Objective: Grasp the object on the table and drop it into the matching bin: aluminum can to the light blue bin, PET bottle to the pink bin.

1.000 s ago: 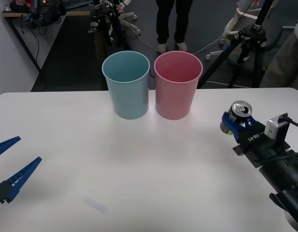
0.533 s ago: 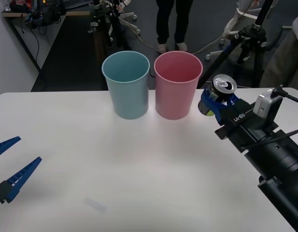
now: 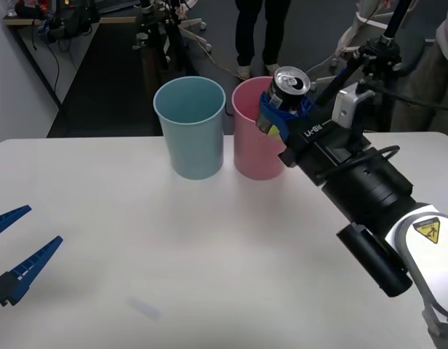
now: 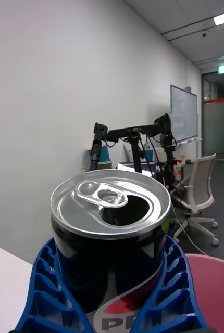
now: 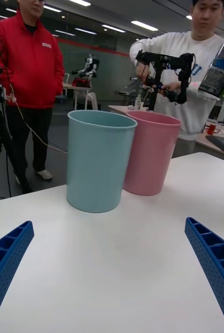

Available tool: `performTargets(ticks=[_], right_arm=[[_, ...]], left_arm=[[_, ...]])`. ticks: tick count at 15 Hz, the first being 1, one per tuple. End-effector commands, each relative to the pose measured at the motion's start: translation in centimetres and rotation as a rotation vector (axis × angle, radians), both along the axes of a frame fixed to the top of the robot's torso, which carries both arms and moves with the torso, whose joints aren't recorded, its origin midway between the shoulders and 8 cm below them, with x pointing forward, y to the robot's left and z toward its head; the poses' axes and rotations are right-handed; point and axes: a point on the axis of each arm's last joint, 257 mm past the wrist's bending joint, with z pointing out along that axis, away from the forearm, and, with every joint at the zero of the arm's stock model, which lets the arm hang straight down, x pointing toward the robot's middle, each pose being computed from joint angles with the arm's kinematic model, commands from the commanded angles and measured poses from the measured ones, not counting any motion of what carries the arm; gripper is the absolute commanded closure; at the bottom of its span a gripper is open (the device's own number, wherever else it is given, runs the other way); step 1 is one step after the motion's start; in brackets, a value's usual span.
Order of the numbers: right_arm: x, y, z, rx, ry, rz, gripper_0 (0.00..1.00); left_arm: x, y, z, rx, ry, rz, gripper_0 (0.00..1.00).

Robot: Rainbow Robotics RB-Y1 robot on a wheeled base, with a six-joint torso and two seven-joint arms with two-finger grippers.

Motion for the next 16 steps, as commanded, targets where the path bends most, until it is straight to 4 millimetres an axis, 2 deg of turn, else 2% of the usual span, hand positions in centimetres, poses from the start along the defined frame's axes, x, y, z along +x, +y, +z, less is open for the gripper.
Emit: performTargets(ticks=[1,5,9,12,16], right_arm=[[3.3,2.3,1.0,0.001,-0.011,-0.009,1.00],[8.6,5.4,1.8,0.013,0.011,-0.025,1.00],[12.8,7.4,2.1,-0.002,0.035,-0.055,1.00],[14.7,9.4,2.4,-0.015,0.048,-0.059,1.00],[16.6,11.3,1.0,-0.062,0.074,-0.080,1.00]], left_arm=[[0.0,0.0,0.0,0.000,0.000,0.000,0.00],[0.0,0.0,0.0,0.000,0.000,0.000,0.00],[0.0,0.0,0.0,0.000,0.000,0.000,0.00],[0.0,0.0,0.0,0.000,0.000,0.000,0.00],[0.0,0.0,0.0,0.000,0.000,0.000,0.00]])
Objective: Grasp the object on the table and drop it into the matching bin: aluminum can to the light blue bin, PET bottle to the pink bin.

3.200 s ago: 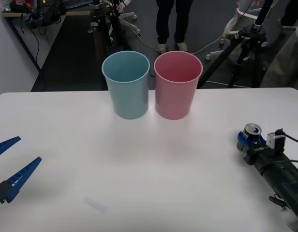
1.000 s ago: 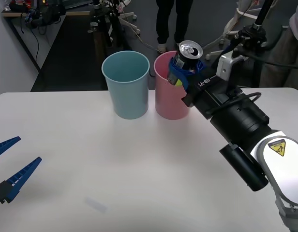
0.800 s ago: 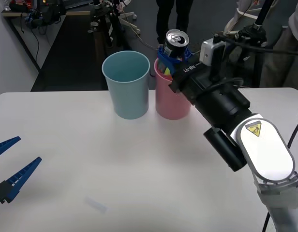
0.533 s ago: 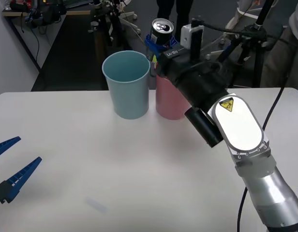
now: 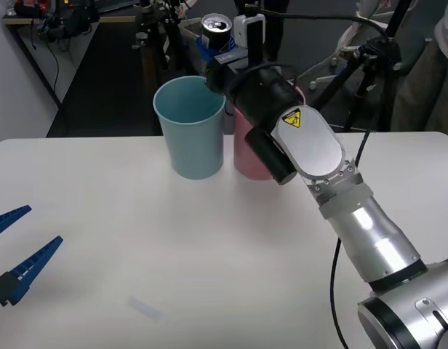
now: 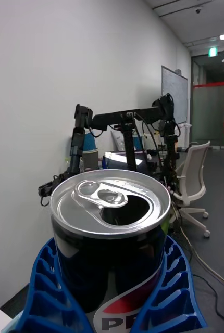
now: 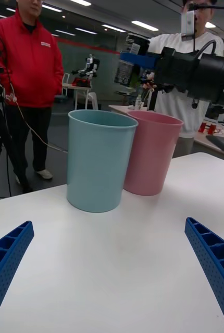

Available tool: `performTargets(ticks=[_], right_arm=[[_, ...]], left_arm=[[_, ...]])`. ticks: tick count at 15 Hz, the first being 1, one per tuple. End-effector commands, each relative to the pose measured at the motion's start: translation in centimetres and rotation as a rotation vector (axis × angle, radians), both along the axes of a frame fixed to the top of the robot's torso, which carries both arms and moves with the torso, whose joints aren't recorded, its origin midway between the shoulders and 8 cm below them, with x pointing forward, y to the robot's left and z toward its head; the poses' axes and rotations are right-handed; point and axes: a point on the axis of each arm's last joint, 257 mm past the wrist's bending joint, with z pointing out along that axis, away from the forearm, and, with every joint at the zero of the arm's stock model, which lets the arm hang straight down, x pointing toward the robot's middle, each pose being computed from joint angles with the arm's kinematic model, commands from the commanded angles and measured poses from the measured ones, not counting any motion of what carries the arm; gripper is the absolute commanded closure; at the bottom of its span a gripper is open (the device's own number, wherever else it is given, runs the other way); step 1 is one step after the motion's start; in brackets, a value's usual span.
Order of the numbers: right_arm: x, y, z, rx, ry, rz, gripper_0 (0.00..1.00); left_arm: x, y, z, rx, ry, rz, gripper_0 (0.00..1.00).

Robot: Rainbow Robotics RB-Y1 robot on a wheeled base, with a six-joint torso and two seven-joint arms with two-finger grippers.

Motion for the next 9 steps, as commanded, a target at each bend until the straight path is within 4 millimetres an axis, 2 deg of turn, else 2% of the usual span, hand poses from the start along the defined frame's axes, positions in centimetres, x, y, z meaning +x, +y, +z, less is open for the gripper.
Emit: performTargets(ticks=[1,5,9], right_arm=[[0.8,1.5,-0.8,-0.022,0.018,-0.004,1.00],[0.4,3.4,-1.2,-0.019,0.029,0.013,1.00],[0.3,3.6,-1.2,-0.033,0.022,0.013,1.00]], left_arm=[[0.0,0.0,0.0,0.000,0.000,0.000,0.00],[0.0,0.0,0.0,0.000,0.000,0.000,0.00],[0.0,0.0,0.0,0.000,0.000,0.000,0.00]])
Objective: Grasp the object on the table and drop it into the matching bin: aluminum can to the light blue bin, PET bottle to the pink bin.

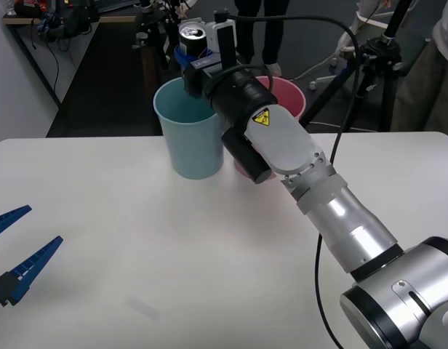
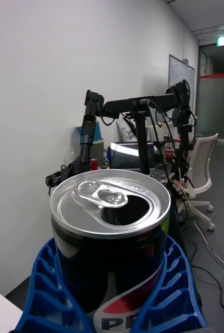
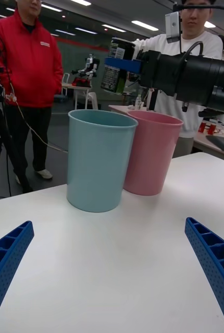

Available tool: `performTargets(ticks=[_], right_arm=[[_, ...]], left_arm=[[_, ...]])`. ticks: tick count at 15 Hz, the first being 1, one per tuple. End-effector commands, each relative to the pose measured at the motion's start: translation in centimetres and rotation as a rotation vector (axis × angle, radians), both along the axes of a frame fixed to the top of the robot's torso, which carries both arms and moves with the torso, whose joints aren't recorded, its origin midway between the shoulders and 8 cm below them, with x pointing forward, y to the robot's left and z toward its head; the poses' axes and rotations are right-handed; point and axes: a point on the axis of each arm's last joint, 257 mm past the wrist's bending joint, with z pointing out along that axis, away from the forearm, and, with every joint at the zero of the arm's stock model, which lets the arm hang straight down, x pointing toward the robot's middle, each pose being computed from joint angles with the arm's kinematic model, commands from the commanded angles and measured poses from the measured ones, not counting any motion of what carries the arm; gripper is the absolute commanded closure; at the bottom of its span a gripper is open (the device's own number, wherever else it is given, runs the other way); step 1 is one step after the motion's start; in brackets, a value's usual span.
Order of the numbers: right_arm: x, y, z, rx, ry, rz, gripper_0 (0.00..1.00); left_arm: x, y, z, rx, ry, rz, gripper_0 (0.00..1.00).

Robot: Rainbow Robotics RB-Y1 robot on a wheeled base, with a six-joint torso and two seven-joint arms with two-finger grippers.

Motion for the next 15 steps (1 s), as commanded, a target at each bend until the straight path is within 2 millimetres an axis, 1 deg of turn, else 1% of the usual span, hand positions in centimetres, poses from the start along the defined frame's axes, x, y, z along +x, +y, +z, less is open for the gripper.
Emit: performTargets(ticks=[1,3,4,5,15], right_arm=[[0.00,0.01,0.00,-0.005,-0.003,-0.001,1.00],[0.00,0.01,0.00,-0.006,-0.004,-0.002,1.00],[0.00,0.01,0.00,-0.006,-0.004,-0.002,0.39],[0.01,-0.02,0.02,-0.007,-0.006,-0.003,0.00],[-0.04,0.06,0.11,-0.007,-0.013,-0.010,0.00]], left_arm=[[0.00,0.00,0.00,0.000,0.000,0.000,0.00],[0.00,0.00,0.00,0.000,0.000,0.000,0.00],[0.00,0.00,0.00,0.000,0.000,0.000,0.00],[0.00,0.00,0.00,0.000,0.000,0.000,0.00],[0.00,0.00,0.00,0.000,0.000,0.000,0.00]])
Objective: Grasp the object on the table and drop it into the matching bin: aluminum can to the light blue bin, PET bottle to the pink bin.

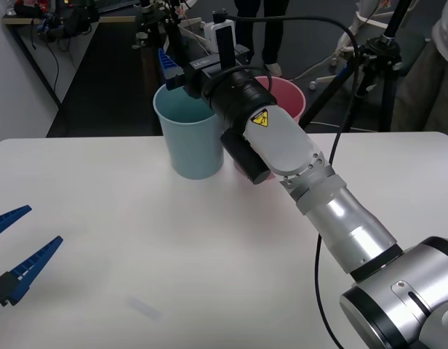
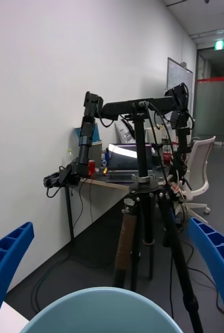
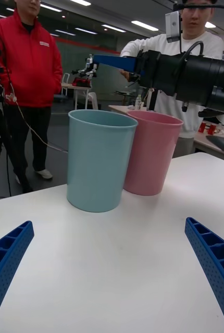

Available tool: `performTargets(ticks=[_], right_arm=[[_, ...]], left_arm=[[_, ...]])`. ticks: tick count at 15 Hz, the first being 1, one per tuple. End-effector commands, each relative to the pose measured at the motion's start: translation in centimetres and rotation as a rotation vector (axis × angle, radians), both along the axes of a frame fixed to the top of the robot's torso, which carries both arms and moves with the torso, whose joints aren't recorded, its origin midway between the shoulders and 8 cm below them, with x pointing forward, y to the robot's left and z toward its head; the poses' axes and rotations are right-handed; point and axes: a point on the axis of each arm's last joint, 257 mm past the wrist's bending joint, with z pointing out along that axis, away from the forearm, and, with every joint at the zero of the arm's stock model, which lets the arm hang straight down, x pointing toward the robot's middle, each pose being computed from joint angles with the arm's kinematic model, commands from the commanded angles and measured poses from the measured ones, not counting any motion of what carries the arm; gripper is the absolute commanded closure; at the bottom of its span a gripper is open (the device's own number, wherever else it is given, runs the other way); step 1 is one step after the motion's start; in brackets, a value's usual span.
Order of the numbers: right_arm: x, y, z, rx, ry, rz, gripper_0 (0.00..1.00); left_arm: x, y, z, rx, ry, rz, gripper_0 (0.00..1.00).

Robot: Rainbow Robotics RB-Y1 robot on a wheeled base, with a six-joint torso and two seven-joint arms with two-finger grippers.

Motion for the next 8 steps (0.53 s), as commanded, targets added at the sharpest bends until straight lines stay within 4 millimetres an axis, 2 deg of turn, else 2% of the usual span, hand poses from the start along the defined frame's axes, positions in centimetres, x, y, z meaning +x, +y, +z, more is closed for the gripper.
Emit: performTargets(ticks=[1,5,8], right_arm=[[0.0,0.1,0.0,-0.001,-0.001,0.000,0.00],[-0.5,-0.6,0.0,0.008,-0.012,-0.002,0.00],[-3.1,-2.1,0.0,0.017,-0.041,0.024,0.00]], left_arm=[[0.0,0.0,0.0,0.000,0.000,0.000,0.00],[0.0,0.0,0.0,0.000,0.000,0.000,0.00],[0.0,0.0,0.0,0.000,0.000,0.000,0.00]])
